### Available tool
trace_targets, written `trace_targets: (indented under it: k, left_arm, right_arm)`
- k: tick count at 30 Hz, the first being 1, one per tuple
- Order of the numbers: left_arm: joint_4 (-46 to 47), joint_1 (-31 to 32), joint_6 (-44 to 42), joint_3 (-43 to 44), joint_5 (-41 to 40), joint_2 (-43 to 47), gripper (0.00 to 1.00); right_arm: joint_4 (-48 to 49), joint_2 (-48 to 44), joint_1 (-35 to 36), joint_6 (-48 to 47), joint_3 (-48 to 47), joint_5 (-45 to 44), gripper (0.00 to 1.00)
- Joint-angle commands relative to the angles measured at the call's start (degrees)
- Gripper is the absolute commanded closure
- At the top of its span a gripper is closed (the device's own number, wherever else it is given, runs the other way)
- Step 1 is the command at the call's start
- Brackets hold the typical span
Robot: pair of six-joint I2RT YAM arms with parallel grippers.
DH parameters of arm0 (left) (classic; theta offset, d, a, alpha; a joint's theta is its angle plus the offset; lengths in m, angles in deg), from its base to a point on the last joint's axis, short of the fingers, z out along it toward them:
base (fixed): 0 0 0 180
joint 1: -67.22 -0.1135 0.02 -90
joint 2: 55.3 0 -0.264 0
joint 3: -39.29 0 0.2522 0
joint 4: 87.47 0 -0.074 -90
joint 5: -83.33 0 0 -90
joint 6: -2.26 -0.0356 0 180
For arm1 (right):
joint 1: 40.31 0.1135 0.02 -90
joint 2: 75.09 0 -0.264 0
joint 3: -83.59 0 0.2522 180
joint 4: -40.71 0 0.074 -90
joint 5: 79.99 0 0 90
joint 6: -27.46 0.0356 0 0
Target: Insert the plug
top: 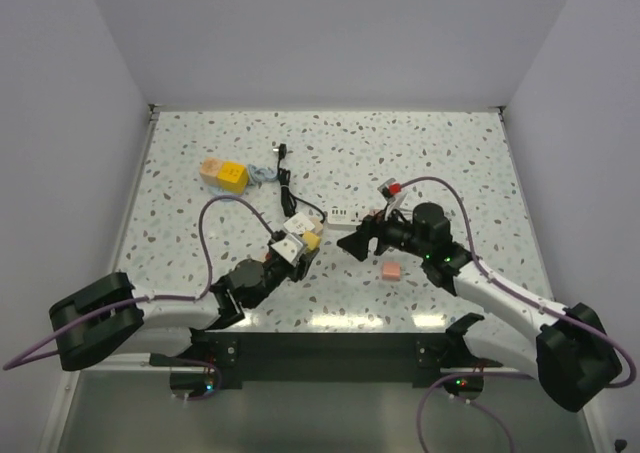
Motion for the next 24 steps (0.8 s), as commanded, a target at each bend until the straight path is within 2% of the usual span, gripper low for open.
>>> trace_targets:
  k: [1,8,15,18,24]
  left_arm:
    - [9.8,0.3,-4.4,-2.3,5.0,2.6,1.00]
    - [12.4,1.2,-6.8,-3.6,7.0,3.8,1.00]
    - [13.7,1.8,-7.5,-4.1,10.0,4.1,1.00]
    - [13.9,1.9,-7.7,-4.2,10.5,4.3,1.00]
    - [15.0,2.1,-8.3,-4.7,8.6,4.4,1.00]
  right_arm:
    - [5.6,1.6,3.2,1.6,-3.8,2.8,0.12]
    - [10.5,7.9,8.0,4.2,-6.2,3.4,0.14]
    - [12.4,12.3,8.7,4.8,-8.0,3.7,0.14]
    - [13.5,14.2,8.9,5.1,-8.5,4.7,0.19]
    - [15.7,18.1,9.1,6.0,-10.0,9.1,0.51]
